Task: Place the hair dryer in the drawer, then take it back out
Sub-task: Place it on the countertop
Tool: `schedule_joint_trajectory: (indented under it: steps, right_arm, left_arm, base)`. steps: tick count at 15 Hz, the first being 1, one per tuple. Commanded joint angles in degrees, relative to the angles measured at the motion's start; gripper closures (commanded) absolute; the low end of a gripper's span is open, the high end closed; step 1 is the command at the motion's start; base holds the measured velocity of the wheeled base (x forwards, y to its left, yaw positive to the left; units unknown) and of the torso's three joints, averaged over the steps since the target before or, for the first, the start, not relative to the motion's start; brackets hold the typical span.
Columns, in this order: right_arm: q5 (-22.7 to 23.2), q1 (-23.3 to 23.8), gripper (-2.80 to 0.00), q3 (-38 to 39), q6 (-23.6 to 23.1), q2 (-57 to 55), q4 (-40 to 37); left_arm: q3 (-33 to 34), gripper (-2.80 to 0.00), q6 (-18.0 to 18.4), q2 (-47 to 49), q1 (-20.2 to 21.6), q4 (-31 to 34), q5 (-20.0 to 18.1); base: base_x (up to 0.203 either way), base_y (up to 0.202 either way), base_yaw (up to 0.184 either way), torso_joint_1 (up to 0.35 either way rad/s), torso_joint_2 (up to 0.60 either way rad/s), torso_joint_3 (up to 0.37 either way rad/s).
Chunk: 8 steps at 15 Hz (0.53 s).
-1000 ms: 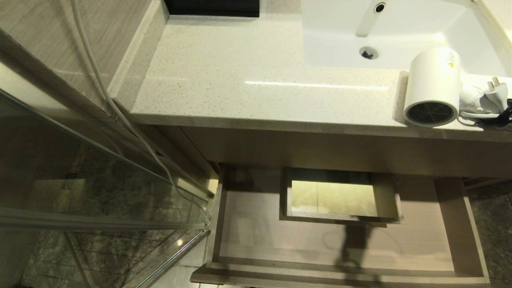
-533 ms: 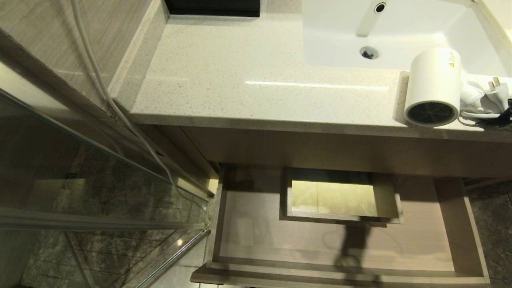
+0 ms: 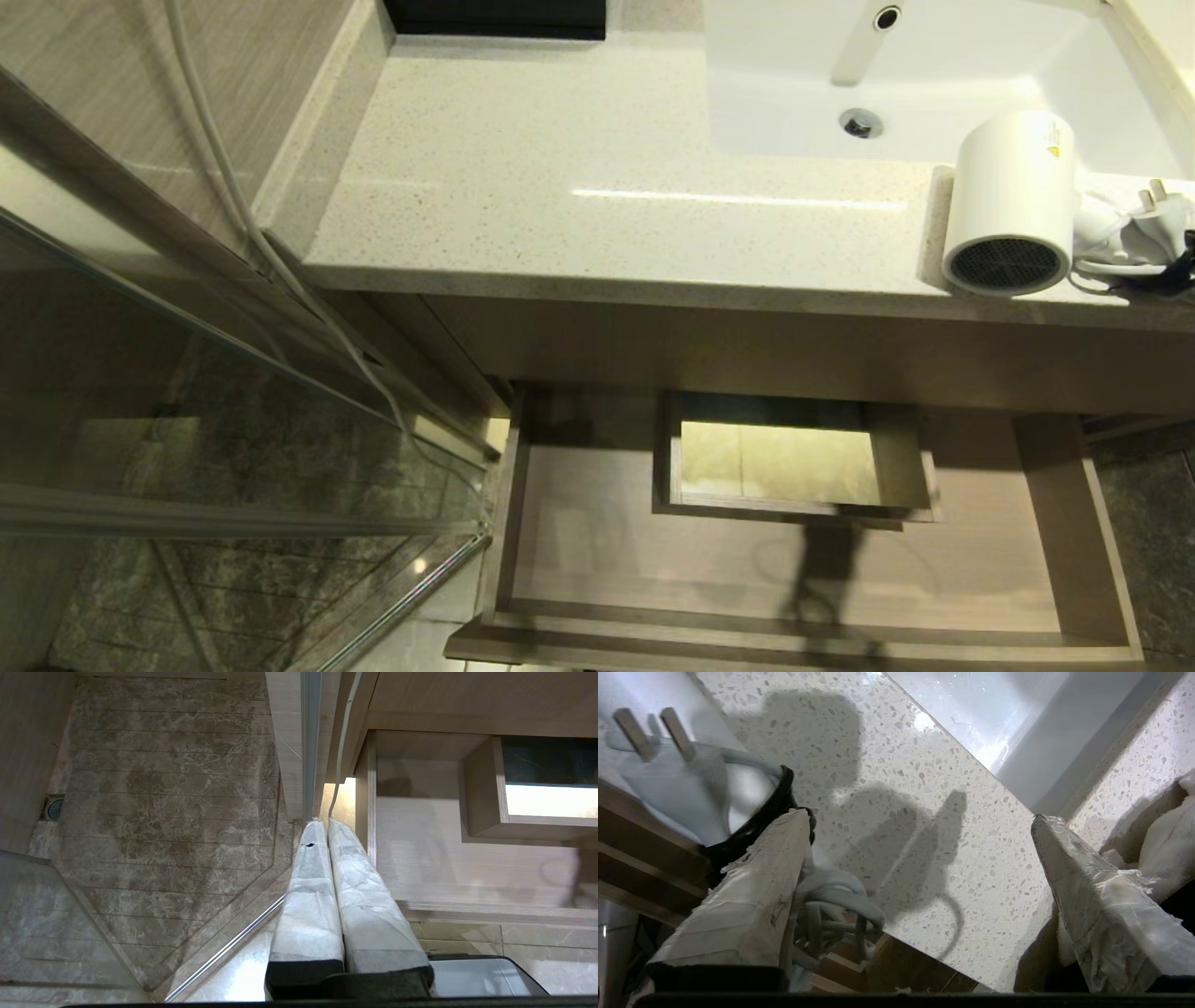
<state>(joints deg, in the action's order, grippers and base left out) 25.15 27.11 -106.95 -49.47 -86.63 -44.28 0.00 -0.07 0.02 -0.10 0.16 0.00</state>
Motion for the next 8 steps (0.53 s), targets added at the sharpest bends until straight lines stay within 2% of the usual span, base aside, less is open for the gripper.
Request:
schedule_joint_trajectory:
  steps: [1,6,7,8]
  right_arm:
    - [1.3,-0.13,-2.8,0.64,-0.44,3.0,-1.52]
    - [1.7,-0.13,-2.8,4.1,-0.2,7.44,-2.84]
    - [2.57,-0.09,-2.43,4.56,-0.12,8.26,-2.79]
    - [3.99,-0.05,0.0,5.24,-0.22,9.03,-3.14]
  left_arm:
    - [0.09,0.0,-0.01,-0.02,0.01,0.02,0.0]
    - [0.09,0.0,-0.01,-0.02,0.01,0.02,0.0]
    - [0.09,0.0,-0.01,-0.02,0.01,0.02,0.0]
    - [0.09,0.0,-0.01,-0.02,0.01,0.02,0.0]
  base:
    - [0.0,0.0,0.0,0.0,0.0,0.0]
    - [0.0,0.0,0.0,0.0,0.0,0.0]
    - [0.0,0.0,0.0,0.0,0.0,0.0]
    - [0.0,0.0,0.0,0.0,0.0,0.0]
